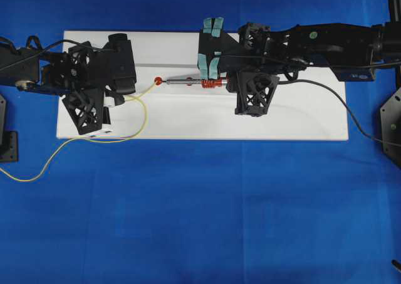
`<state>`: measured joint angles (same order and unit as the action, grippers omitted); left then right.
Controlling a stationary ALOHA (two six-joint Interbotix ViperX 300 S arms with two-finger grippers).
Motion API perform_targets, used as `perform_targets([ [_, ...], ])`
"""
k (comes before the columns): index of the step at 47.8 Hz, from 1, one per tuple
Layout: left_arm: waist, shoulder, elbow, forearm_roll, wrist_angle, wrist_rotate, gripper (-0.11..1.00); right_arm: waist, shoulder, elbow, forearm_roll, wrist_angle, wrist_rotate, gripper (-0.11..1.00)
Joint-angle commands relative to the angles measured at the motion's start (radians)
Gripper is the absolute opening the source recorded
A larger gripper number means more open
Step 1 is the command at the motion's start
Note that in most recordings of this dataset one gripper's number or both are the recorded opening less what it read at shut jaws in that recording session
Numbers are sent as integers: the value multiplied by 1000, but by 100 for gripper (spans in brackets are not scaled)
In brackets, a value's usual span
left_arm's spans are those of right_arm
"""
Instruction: Touch the tip of the soldering iron to the tip of the solder at the mark.
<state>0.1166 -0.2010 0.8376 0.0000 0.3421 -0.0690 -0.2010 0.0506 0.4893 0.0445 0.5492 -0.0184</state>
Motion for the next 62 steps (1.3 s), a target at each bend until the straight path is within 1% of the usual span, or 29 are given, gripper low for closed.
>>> perform_targets([
  [1,-2,-9,-15,3,-5,2,2,-2,-11,-25,-3,-8,0,6],
  [43,-2,-20,-20,3,3,12,2,-2,-12,-25,-8,-8,0,6],
  [52,-2,-84,-18,3,31,15,2,-2,-11,-25,-8,-8,0,6],
  [62,-2,-212,12,3,95,12,2,-2,-12,-25,-8,-8,0,6],
])
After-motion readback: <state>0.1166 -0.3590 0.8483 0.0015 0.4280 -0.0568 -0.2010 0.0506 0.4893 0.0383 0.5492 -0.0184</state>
